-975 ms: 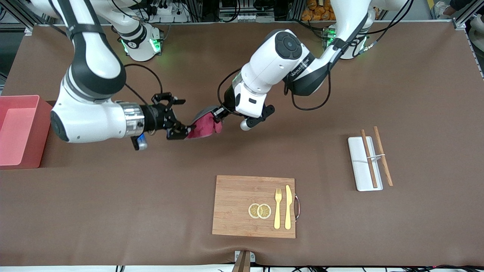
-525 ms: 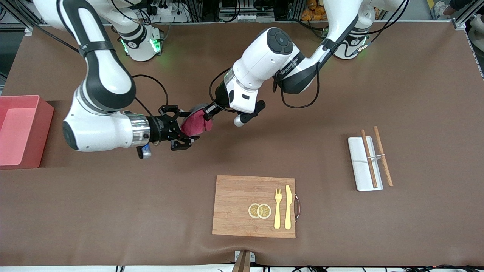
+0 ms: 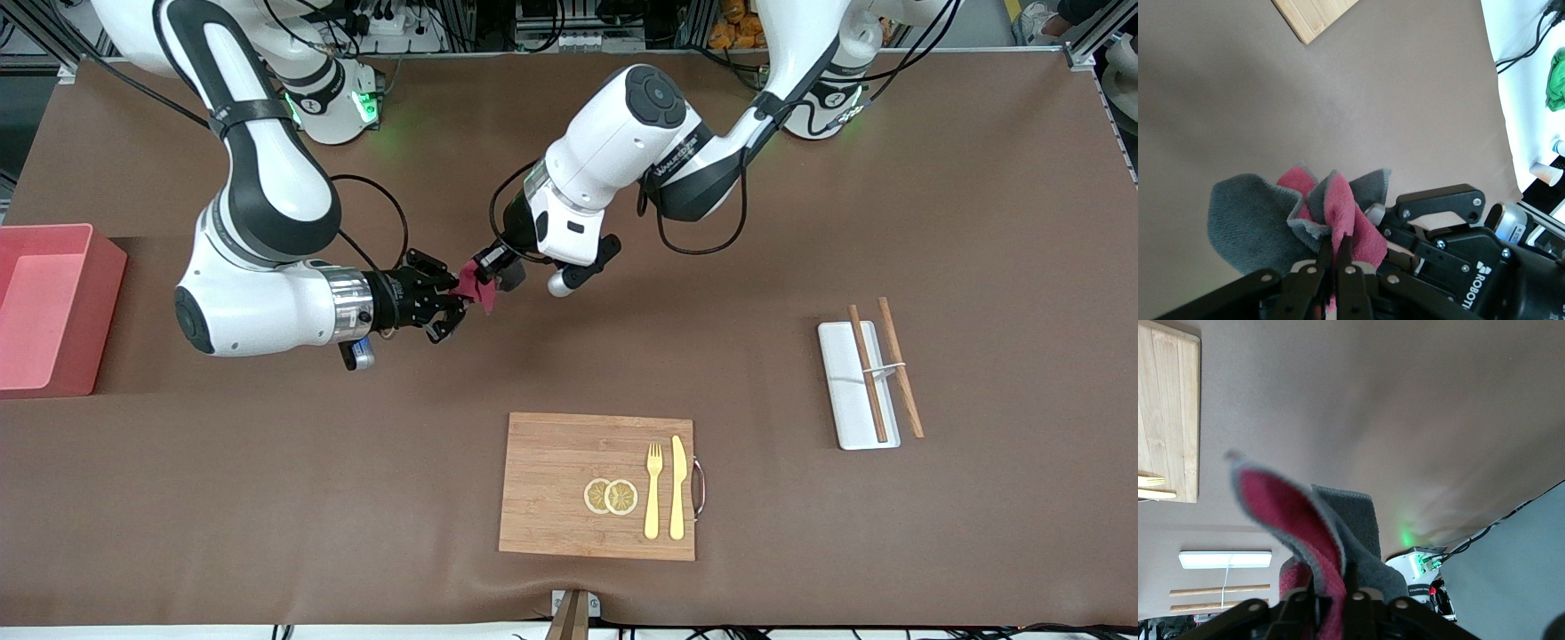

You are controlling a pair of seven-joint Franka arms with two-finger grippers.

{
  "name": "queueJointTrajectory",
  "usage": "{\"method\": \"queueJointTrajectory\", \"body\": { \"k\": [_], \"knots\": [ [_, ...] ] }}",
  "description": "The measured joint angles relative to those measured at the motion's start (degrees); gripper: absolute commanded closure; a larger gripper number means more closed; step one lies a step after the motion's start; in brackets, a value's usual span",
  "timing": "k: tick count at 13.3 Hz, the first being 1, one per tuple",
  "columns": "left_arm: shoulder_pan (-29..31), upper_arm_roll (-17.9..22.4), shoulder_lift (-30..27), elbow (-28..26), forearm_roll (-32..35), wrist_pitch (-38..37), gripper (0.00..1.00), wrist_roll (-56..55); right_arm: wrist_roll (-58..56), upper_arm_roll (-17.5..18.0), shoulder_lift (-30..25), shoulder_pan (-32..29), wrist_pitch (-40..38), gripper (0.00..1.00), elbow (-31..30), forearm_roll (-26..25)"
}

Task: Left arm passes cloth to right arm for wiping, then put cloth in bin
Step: 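Grasp the cloth with the right gripper from the left gripper, then release the cloth with the left gripper while the right gripper lowers it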

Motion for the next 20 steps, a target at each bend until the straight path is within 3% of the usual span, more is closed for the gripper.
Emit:
{"method": "queueJointTrajectory", "body": {
  "k": [1, 3, 4, 8, 11, 14, 17, 20],
  "knots": [
    [0.0, 0.0, 0.0, 0.02, 0.0, 0.01, 0.59, -0.25, 0.0, 0.0, 0.0, 0.0, -0.01, 1.0, 0.0, 0.0],
    [0.0, 0.01, 0.0, 0.23, 0.0, 0.05, 0.08, -0.32, -0.23, -0.04, 0.0, -0.01, 0.01, 1.0, 0.0, -0.29],
    [0.03, 0.03, 0.0, 0.53, 0.0, 0.05, 0.0, -0.34, -0.47, -0.2, 0.0, -0.06, 0.15, 1.0, 0.05, -1.04],
    [0.69, 0.47, -1.02, 2.16, 0.0, -1.1, 0.0, -0.36, -6.99, -0.76, 0.0, -2.14, 0.89, 1.0, 1.4, -13.42],
    [3.52, 0.75, -4.69, 2.74, 0.05, -7.44, 0.0, -0.23, -27.93, -1.06, 0.5, -5.51, 2.77, 1.0, 1.32, -22.66],
    [7.93, 0.91, -9.55, 2.79, 3.43, -16.76, 0.0, 2.13, -44.16, -1.28, 1.75, -9.7, 5.19, 1.0, 0.67, -30.94],
    [12.29, 1.05, -13.19, 2.71, 5.69, -28.53, 0.0, 11.47, -50.23, -1.34, 2.07, -12.99, 5.38, 1.0, 0.66, -40.73],
    [17.78, 1.2, -15.31, 2.57, 7.82, -39.75, 0.0, 20.61, -56.79, -1.45, 2.12, -16.89, 6.26, 1.0, -0.85, -43.67]
  ]
}}
